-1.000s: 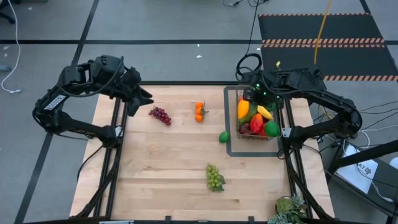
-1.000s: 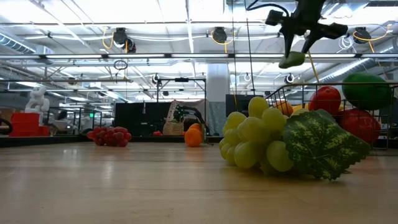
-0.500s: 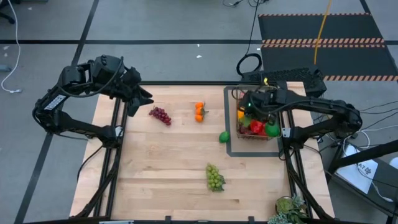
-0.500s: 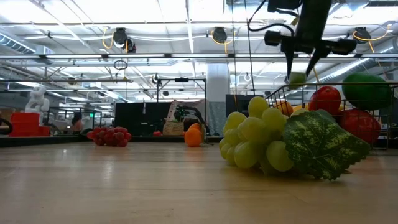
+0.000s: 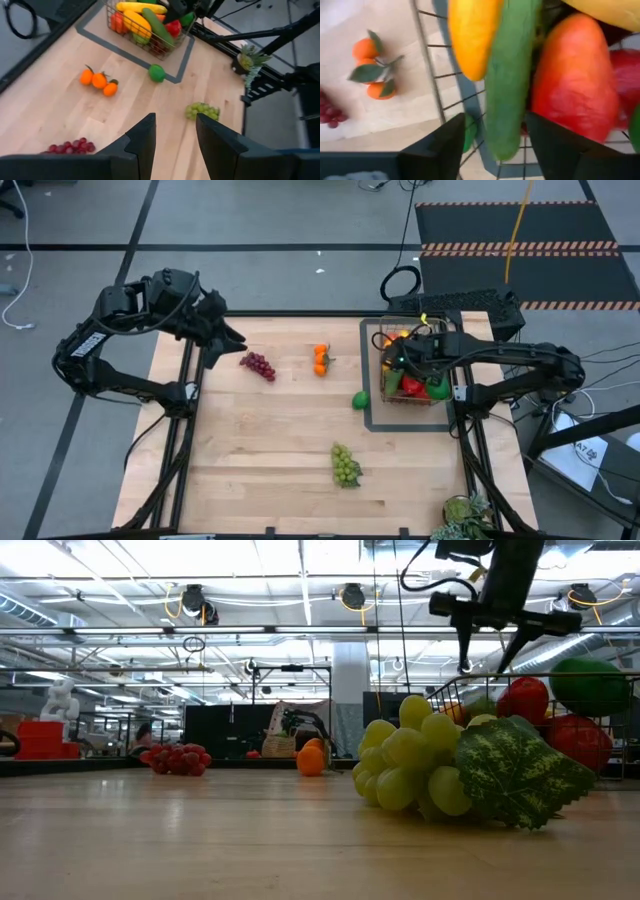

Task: Build produce basket
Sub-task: Put the tangerine into the wire basket

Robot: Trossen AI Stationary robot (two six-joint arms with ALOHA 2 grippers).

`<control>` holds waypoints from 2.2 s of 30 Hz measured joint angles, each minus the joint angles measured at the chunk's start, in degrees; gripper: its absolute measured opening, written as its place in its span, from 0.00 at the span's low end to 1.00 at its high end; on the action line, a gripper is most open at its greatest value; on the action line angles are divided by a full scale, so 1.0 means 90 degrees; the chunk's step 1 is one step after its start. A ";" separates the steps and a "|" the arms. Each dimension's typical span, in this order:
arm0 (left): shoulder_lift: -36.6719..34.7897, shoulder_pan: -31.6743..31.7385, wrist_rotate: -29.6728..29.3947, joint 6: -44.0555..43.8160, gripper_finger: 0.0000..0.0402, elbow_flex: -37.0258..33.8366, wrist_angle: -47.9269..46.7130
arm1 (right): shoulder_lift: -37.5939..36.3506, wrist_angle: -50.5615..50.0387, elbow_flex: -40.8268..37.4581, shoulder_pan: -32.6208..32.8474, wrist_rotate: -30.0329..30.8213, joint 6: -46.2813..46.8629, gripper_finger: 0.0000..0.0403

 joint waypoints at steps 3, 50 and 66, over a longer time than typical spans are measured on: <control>0.0000 0.0000 0.0227 -0.0141 0.35 0.0002 -0.0019 | -0.0203 0.0293 0.0000 0.0000 -0.0034 -0.0297 0.60; 0.1235 -0.0362 -0.0299 -0.0736 0.35 -0.0001 0.0340 | 0.3019 0.0638 0.5525 -0.0515 -0.3927 -1.0252 0.68; 0.1219 -0.0936 -0.0405 -0.1844 0.35 -0.0001 0.0346 | 0.3875 -0.0816 0.5510 -0.0701 -0.2671 -1.3671 0.68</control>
